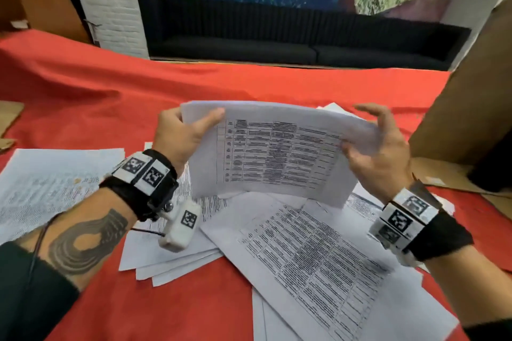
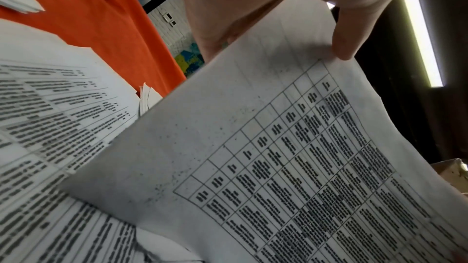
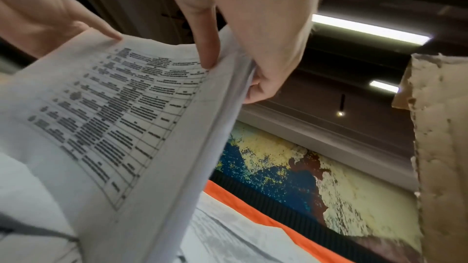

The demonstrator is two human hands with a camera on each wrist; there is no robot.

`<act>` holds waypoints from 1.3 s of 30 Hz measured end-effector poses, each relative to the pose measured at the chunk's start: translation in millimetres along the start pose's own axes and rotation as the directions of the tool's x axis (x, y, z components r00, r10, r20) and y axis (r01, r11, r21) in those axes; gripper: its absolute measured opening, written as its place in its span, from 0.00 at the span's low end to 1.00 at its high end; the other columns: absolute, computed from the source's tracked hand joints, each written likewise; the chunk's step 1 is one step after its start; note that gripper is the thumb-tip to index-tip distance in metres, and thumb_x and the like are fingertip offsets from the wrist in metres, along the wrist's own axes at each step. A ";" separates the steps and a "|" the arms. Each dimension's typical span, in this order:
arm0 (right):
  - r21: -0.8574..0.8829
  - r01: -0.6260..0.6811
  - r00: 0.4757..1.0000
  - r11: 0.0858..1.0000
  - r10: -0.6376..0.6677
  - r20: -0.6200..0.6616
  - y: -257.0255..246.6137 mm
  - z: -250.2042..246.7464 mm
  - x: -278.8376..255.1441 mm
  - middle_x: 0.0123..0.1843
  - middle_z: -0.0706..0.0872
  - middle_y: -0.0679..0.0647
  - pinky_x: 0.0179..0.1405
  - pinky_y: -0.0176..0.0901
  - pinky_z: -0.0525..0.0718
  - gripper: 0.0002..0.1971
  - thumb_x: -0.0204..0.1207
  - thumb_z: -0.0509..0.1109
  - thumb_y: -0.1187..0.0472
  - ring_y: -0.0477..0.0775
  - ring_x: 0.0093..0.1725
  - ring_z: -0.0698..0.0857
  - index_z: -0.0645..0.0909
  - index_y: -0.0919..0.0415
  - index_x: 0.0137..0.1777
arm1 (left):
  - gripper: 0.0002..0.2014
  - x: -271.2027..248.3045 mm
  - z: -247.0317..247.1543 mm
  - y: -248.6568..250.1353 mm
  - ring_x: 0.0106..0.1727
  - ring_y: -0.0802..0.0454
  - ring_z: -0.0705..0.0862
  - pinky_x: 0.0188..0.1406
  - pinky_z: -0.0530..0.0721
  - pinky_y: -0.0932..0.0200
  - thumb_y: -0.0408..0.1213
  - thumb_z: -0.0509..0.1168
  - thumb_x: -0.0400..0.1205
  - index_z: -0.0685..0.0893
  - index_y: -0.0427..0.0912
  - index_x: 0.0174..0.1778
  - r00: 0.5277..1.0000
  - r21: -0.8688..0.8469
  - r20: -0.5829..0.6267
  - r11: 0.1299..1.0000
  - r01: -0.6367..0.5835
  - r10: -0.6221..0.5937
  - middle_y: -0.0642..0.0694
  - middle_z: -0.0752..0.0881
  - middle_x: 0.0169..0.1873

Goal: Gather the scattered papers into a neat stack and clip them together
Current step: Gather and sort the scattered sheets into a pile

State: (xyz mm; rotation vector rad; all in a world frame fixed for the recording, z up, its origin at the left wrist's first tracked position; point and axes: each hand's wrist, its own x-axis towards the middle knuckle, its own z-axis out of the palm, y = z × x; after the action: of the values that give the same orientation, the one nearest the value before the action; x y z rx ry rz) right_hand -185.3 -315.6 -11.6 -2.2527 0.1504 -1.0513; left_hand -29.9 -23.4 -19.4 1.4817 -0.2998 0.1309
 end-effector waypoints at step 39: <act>0.654 -0.096 0.995 0.750 0.084 0.050 -71.2 29.8 25.0 0.64 0.88 0.61 0.65 0.58 0.87 0.20 0.78 0.60 0.75 0.58 0.63 0.88 0.75 0.70 0.70 | 0.09 -19.7 36.0 67.4 0.44 0.63 0.93 0.47 0.90 0.62 0.35 0.82 0.76 0.91 0.51 0.45 0.923 -0.001 -0.049 0.924 -0.383 0.382 0.67 0.93 0.37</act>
State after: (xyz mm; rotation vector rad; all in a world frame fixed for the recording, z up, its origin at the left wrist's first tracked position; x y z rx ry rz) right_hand -158.1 -253.3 32.7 -1.5884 -0.1099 -0.8543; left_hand -71.1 -51.1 42.0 1.3930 -0.5496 0.4780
